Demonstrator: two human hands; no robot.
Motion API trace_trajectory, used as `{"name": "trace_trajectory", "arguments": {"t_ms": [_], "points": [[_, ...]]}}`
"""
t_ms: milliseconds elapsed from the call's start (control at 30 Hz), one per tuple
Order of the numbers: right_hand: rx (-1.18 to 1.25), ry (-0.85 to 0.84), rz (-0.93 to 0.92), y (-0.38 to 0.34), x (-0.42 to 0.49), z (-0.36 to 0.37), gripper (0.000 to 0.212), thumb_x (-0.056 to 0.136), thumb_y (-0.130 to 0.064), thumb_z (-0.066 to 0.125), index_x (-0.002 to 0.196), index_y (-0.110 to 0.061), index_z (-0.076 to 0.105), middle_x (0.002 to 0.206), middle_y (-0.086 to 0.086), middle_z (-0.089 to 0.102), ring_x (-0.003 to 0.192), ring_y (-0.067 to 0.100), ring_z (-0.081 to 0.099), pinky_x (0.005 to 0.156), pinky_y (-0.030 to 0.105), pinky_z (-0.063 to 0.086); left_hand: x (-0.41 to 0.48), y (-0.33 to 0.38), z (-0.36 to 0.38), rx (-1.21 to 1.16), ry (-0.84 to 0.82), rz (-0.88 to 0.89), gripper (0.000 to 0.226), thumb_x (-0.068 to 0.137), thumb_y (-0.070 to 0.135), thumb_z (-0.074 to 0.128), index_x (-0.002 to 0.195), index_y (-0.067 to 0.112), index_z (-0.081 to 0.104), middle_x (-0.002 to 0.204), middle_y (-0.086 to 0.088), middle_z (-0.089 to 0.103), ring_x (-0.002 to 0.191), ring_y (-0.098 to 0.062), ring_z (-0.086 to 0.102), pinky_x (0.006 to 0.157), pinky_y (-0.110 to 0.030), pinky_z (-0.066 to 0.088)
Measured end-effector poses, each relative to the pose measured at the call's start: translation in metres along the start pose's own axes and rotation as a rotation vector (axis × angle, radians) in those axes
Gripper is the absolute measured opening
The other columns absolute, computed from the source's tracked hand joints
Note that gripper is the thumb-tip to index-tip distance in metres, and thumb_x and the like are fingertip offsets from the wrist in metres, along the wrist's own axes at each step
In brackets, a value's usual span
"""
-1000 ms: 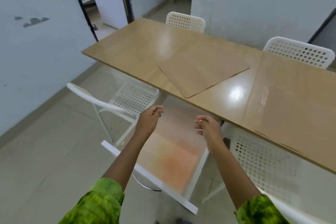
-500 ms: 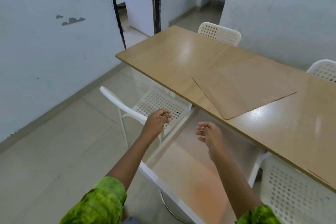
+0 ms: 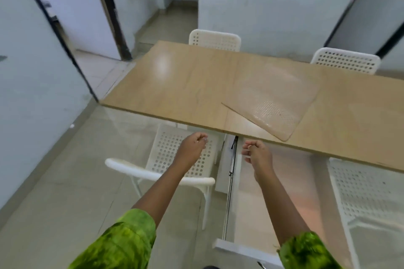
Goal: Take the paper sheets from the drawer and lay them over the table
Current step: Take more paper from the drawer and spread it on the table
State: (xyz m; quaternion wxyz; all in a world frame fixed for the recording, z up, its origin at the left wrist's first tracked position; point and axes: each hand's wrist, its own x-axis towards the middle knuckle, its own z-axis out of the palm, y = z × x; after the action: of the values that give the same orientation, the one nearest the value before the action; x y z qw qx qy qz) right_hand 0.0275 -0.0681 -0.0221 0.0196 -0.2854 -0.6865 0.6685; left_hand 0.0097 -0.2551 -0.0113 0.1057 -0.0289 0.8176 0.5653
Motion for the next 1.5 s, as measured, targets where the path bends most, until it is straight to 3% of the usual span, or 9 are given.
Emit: {"name": "trace_trajectory", "arguments": {"t_ms": [133, 333, 600, 733, 867, 1133, 1267, 1367, 1500], "points": [[-0.172, 0.071, -0.043, -0.004, 0.031, -0.001, 0.022, 0.087, -0.005, 0.043, 0.078, -0.019, 0.057, 0.088, 0.007, 0.059, 0.077, 0.020, 0.051, 0.061, 0.026, 0.039, 0.037, 0.014, -0.004, -0.012, -0.101, 0.021, 0.020, 0.096, 0.020, 0.043, 0.106, 0.015, 0.060, 0.111, -0.007, 0.064, 0.091, -0.015, 0.060, 0.075, -0.032, 0.047], [-0.708, 0.061, -0.163, -0.026, 0.098, -0.009, 0.033, 0.086, -0.010, 0.049, 0.118, -0.009, 0.060, 0.124, 0.010, 0.060, 0.107, 0.026, 0.056, 0.078, 0.025, 0.037, 0.095, 0.037, 0.009, -0.066, -0.248, -0.056, 0.028, 0.096, 0.019, 0.044, 0.119, 0.008, 0.056, 0.120, -0.008, 0.060, 0.097, -0.018, 0.058, 0.072, -0.028, 0.046], [-1.111, -0.026, -0.141, -0.035, 0.155, 0.000, 0.032, 0.092, -0.008, 0.039, 0.118, -0.003, 0.057, 0.121, 0.018, 0.059, 0.112, 0.032, 0.054, 0.085, 0.033, 0.043, 0.163, 0.047, 0.022, -0.273, -0.323, -0.283, 0.019, 0.095, 0.016, 0.049, 0.112, 0.011, 0.052, 0.117, -0.007, 0.054, 0.103, -0.020, 0.053, 0.075, -0.030, 0.048], [-1.292, 0.007, -0.163, -0.024, 0.170, 0.003, 0.027, 0.090, -0.010, 0.037, 0.108, -0.004, 0.057, 0.112, 0.016, 0.064, 0.099, 0.032, 0.060, 0.069, 0.029, 0.036, 0.195, 0.051, 0.035, -0.134, -0.339, -0.297, 0.038, 0.094, 0.009, 0.045, 0.132, 0.008, 0.042, 0.118, -0.003, 0.044, 0.110, -0.018, 0.041, 0.093, -0.036, 0.038], [-1.485, 0.006, -0.184, -0.024, 0.174, 0.009, 0.028, 0.092, -0.019, 0.042, 0.111, -0.004, 0.055, 0.114, 0.014, 0.062, 0.102, 0.032, 0.060, 0.078, 0.033, 0.045, 0.227, 0.053, 0.045, -0.015, -0.361, -0.302, 0.055, 0.088, 0.001, 0.044, 0.141, 0.006, 0.030, 0.137, -0.010, 0.040, 0.113, -0.023, 0.040, 0.092, -0.032, 0.033], [-1.596, 0.013, -0.261, -0.024, 0.182, 0.012, 0.038, 0.095, -0.038, 0.040, 0.110, -0.005, 0.053, 0.108, 0.014, 0.066, 0.097, 0.031, 0.063, 0.067, 0.032, 0.039, 0.256, 0.047, 0.065, -0.138, -0.198, -0.316, 0.033, 0.079, 0.005, 0.046, 0.110, 0.014, 0.055, 0.130, -0.009, 0.048, 0.115, -0.028, 0.047, 0.096, -0.041, 0.045], [-1.614, 0.044, -0.288, -0.027, 0.183, 0.016, 0.047, 0.093, -0.049, 0.041, 0.111, -0.007, 0.053, 0.103, 0.014, 0.068, 0.094, 0.032, 0.065, 0.065, 0.032, 0.039, 0.249, 0.062, 0.066, -0.452, -0.199, -0.289, 0.019, 0.086, -0.002, 0.046, 0.099, 0.009, 0.055, 0.108, -0.008, 0.059, 0.089, -0.015, 0.057, 0.072, -0.024, 0.055], [-1.615, 0.053, -0.296, -0.030, 0.183, 0.017, 0.046, 0.093, -0.047, 0.041, 0.112, -0.007, 0.054, 0.104, 0.015, 0.069, 0.096, 0.033, 0.065, 0.073, 0.033, 0.046, 0.249, 0.074, 0.066, -0.621, -0.247, -0.300, 0.019, 0.087, -0.005, 0.046, 0.092, 0.011, 0.055, 0.113, -0.011, 0.057, 0.103, -0.022, 0.055, 0.100, -0.035, 0.044], [-1.589, 0.101, -0.313, -0.031, 0.183, 0.018, 0.051, 0.092, -0.052, 0.040, 0.109, -0.007, 0.057, 0.100, 0.015, 0.070, 0.092, 0.032, 0.066, 0.066, 0.031, 0.040, 0.252, 0.079, 0.069, -0.740, -0.280, -0.350, 0.026, 0.084, -0.012, 0.046, 0.091, 0.011, 0.054, 0.104, -0.007, 0.055, 0.100, -0.022, 0.056, 0.100, -0.034, 0.041]]}}
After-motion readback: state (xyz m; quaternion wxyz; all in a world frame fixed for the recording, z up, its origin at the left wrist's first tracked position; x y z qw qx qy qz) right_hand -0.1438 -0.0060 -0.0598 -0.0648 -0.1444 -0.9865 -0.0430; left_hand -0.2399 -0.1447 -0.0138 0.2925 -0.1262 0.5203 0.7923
